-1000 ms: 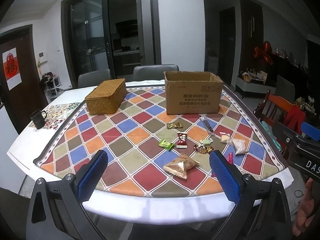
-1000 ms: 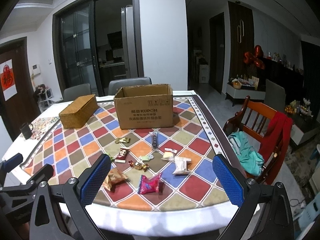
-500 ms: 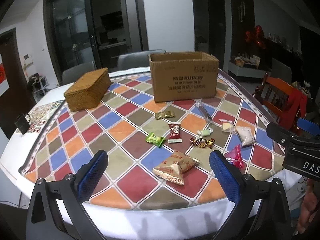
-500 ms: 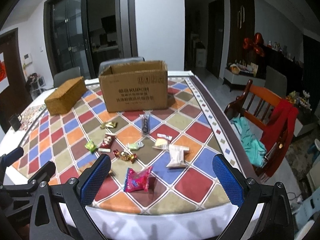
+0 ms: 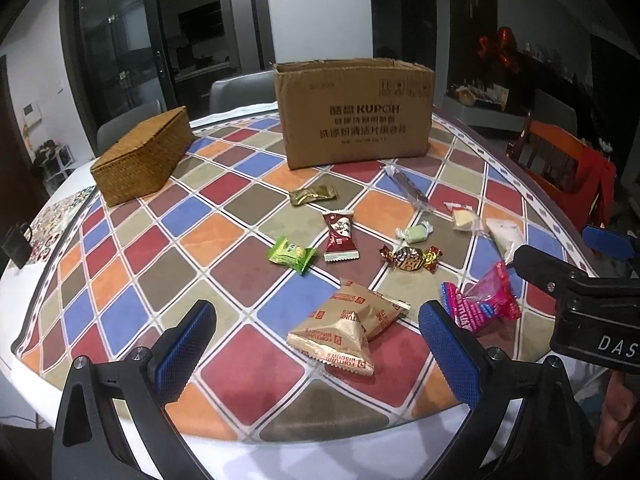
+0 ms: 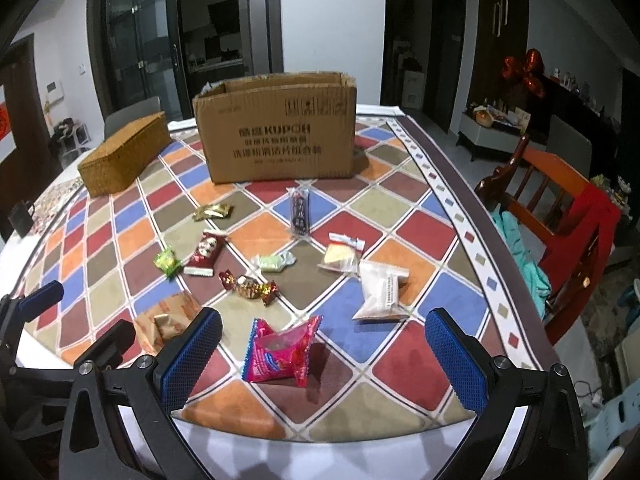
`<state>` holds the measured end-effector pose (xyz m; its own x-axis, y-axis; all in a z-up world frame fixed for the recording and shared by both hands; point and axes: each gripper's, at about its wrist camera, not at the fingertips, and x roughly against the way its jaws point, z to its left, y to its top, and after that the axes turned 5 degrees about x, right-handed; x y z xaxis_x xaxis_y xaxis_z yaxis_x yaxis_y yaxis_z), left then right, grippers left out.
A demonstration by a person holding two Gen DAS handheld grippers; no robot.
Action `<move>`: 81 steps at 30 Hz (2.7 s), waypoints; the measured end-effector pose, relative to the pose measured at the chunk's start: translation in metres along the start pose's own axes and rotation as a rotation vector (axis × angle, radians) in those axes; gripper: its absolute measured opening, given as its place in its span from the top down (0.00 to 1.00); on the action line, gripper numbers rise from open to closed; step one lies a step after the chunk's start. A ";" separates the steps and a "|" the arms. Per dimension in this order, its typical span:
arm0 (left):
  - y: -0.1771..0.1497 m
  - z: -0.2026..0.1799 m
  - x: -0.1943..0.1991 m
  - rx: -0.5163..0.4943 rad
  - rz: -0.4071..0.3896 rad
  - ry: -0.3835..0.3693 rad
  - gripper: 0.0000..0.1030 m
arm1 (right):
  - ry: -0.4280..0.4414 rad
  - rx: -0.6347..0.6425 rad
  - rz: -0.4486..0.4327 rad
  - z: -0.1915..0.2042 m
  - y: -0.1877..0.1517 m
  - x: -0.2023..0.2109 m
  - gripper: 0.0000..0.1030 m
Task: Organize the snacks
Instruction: 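Reach left tool to gold biscuit bag while right tool reaches pink candy bag, then lift gold bag with left tool while right tool lifts pink bag toward cardboard box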
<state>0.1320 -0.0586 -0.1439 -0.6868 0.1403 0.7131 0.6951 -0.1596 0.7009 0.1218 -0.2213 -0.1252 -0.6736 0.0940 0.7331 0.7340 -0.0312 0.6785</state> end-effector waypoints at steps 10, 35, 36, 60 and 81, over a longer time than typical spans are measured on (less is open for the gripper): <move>-0.008 -0.007 -0.035 -0.070 0.035 -0.036 0.05 | 0.024 0.015 0.073 0.007 -0.008 -0.034 0.01; -0.014 -0.003 -0.068 -0.075 0.130 -0.112 0.41 | 0.138 0.004 0.224 0.025 -0.016 -0.086 0.50; -0.013 -0.003 -0.067 -0.072 0.132 -0.108 0.42 | 0.144 0.004 0.224 0.025 -0.016 -0.086 0.57; 0.022 -0.003 -0.040 -0.041 0.081 -0.022 0.45 | 0.150 -0.010 0.154 0.009 0.020 -0.068 0.62; 0.082 0.006 -0.032 0.028 0.044 0.010 0.44 | 0.144 -0.005 0.061 -0.002 0.077 -0.051 0.62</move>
<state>0.2125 -0.0701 -0.1091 -0.6571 0.1244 0.7435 0.7305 -0.1383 0.6688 0.2125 -0.2309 -0.1103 -0.6334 -0.0515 0.7721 0.7739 -0.0375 0.6323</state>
